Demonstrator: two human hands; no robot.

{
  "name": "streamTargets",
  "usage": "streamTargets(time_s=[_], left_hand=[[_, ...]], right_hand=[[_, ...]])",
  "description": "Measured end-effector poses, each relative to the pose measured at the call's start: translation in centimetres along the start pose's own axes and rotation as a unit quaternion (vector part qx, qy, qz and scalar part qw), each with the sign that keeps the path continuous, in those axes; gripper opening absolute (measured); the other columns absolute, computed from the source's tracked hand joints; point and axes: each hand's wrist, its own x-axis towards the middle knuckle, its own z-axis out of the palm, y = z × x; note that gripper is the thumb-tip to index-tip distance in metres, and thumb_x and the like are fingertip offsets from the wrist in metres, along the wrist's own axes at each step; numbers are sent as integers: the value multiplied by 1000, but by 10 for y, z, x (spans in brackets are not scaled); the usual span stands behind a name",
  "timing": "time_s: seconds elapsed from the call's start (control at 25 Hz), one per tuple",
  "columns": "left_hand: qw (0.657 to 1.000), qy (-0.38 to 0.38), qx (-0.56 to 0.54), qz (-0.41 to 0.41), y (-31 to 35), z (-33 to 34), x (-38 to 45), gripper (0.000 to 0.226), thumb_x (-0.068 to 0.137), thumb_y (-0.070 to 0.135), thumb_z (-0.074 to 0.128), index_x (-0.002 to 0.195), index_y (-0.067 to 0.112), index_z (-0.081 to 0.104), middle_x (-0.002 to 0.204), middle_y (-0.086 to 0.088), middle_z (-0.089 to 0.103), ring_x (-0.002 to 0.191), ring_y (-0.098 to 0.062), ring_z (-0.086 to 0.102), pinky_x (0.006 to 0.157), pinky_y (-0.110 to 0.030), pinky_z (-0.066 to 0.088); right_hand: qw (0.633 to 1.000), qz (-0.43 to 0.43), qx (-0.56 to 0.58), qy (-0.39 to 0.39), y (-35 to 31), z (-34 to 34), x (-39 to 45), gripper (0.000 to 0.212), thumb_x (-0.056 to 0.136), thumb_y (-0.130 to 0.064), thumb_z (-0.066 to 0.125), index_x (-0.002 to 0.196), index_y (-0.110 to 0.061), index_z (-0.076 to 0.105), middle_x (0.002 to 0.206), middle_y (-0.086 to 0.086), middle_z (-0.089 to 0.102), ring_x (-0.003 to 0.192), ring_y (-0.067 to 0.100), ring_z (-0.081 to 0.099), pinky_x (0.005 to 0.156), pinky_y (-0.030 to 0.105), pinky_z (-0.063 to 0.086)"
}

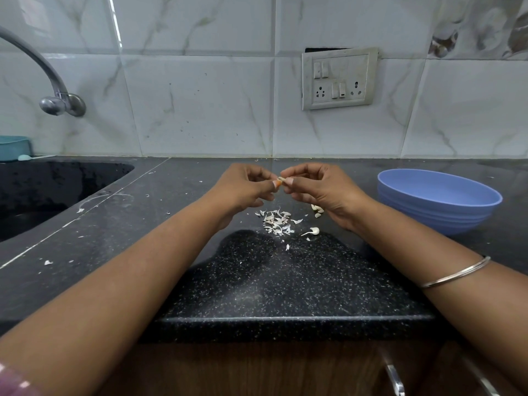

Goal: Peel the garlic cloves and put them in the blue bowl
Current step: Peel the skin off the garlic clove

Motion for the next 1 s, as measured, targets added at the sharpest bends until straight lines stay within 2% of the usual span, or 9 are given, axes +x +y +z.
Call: streamTargets(time_s=[0.36,0.64,1.0], left_hand=[[1000,-8,-29,0,2,1,-4,10,85,20,69,93,14,70,76,3,70,74,-5,66,63,-15,49],[999,-1,-45,-6,4,1,-5,14,86,21,67,94,11,71,75,2,72,76,-8,67,71,-21,49],[1000,8,-12,15,2,1,-4,10,87,17,64,91,12,72,79,-1,73,73,-6,66,62,-13,48]], right_hand=[[999,-25,-20,0,-2,2,-3,11,80,2,70,85,-6,64,78,9,66,70,10,66,69,20,55],[999,-35,-25,-10,0,-1,-1,11,80,0,70,87,-6,65,82,10,67,75,12,65,75,20,56],[999,-33,-23,-8,1,-1,-1,11,79,1,70,85,-7,67,82,10,67,75,11,65,73,18,55]])
